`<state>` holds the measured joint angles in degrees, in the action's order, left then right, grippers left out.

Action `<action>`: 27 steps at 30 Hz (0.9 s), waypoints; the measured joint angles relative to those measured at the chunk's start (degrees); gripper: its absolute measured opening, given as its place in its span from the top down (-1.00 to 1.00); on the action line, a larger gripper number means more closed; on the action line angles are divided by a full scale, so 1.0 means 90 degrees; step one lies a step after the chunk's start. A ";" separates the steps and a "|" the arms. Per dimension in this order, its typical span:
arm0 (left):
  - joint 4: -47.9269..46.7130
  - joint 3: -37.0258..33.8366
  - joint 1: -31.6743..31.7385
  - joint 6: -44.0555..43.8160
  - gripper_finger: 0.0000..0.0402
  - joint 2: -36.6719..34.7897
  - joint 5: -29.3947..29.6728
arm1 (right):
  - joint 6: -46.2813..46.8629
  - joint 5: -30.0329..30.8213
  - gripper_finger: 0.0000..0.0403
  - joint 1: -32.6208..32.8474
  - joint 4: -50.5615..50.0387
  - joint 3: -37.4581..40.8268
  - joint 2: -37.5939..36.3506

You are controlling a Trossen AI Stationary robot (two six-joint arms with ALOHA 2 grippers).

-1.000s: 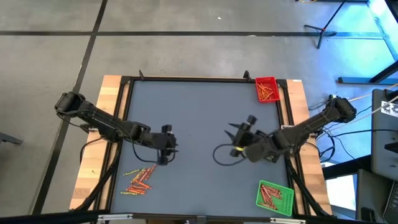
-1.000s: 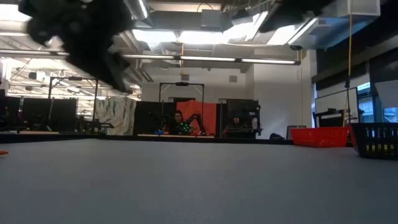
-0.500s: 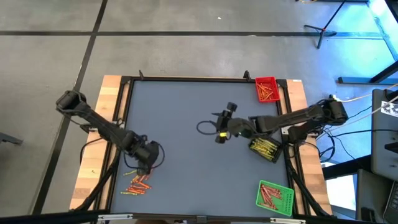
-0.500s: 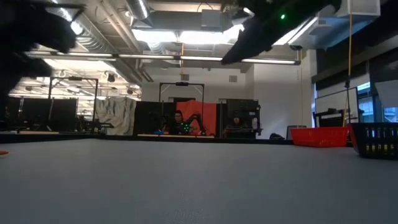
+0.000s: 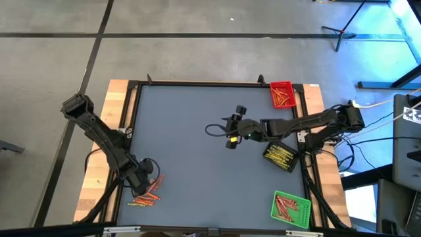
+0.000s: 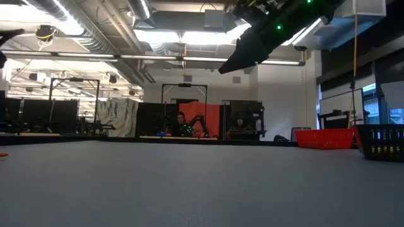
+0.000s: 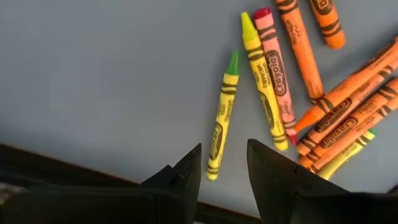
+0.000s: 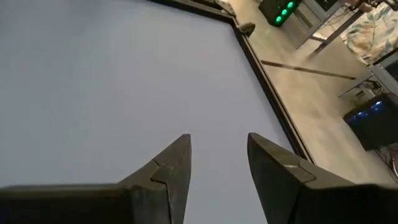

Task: Sort crayons
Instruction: Put the green crayon into the black basket

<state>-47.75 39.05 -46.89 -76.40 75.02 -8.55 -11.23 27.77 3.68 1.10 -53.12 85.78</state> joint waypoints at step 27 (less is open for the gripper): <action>0.1105 -0.1083 -0.0030 -0.0129 0.97 -0.0017 -0.0062 | -0.0003 -0.0222 0.22 0.0002 0.0214 0.0000 0.0000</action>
<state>-37.81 29.30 -47.16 -77.56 74.87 -9.10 -11.25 25.77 3.70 3.03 -53.12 85.78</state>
